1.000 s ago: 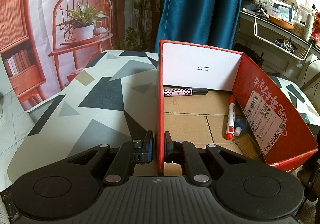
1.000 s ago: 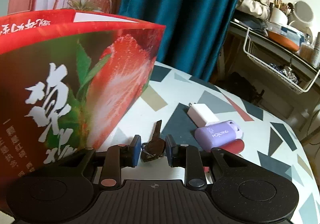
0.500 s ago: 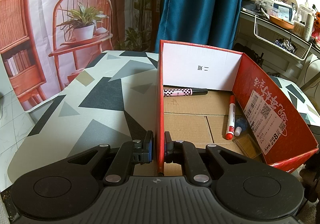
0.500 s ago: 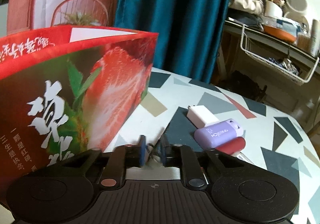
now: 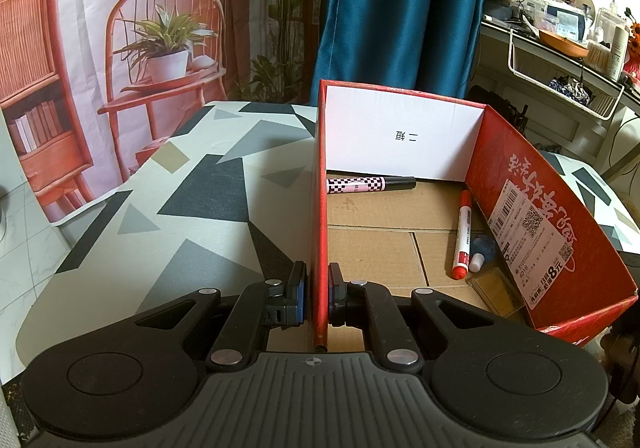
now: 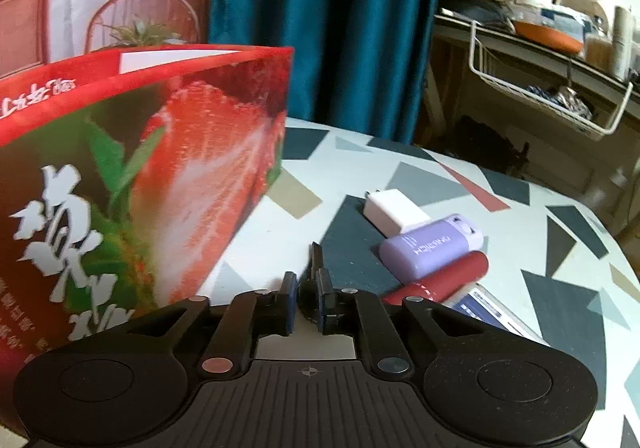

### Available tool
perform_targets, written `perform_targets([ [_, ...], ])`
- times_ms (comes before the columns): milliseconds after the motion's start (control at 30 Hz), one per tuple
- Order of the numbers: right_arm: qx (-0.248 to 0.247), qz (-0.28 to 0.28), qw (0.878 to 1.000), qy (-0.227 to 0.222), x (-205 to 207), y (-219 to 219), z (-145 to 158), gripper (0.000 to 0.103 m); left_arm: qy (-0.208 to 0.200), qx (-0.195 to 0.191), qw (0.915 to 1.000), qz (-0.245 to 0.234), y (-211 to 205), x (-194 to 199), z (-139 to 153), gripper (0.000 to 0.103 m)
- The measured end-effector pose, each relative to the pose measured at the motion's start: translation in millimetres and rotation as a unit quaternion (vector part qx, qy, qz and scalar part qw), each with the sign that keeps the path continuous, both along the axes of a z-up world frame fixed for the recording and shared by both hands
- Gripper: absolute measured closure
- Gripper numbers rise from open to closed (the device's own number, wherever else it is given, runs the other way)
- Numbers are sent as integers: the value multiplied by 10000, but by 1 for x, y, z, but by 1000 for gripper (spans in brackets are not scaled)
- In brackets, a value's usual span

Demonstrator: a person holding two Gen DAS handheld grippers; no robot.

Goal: Organize rigid objects
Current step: 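Close the right gripper on the key's blade and lift it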

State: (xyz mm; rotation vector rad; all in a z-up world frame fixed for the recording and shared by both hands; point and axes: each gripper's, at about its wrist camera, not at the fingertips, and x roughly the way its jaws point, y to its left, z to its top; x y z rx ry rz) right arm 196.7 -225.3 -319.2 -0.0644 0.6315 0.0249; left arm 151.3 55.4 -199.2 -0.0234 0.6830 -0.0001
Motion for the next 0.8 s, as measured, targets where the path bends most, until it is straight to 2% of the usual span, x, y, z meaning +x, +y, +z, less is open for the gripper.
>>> perform_targets([
  [100, 96, -77, 9999, 24, 1, -4, 0, 86, 0, -1, 10000, 1, 0, 0, 0, 92],
  [200, 142, -121, 9998, 106, 3, -5, -1, 84, 0, 3, 10000, 1, 0, 0, 0, 92],
  [433, 155, -157, 9994, 272, 8, -5, -2, 65, -2, 6, 10000, 1, 0, 0, 0, 92],
  [533, 198, -227, 9991, 291, 8, -7, -2, 61, -2, 2, 10000, 1, 0, 0, 0, 92],
  [800, 281, -404, 9986, 192, 6, -12, -1, 61, -2, 11, 10000, 1, 0, 0, 0, 92],
])
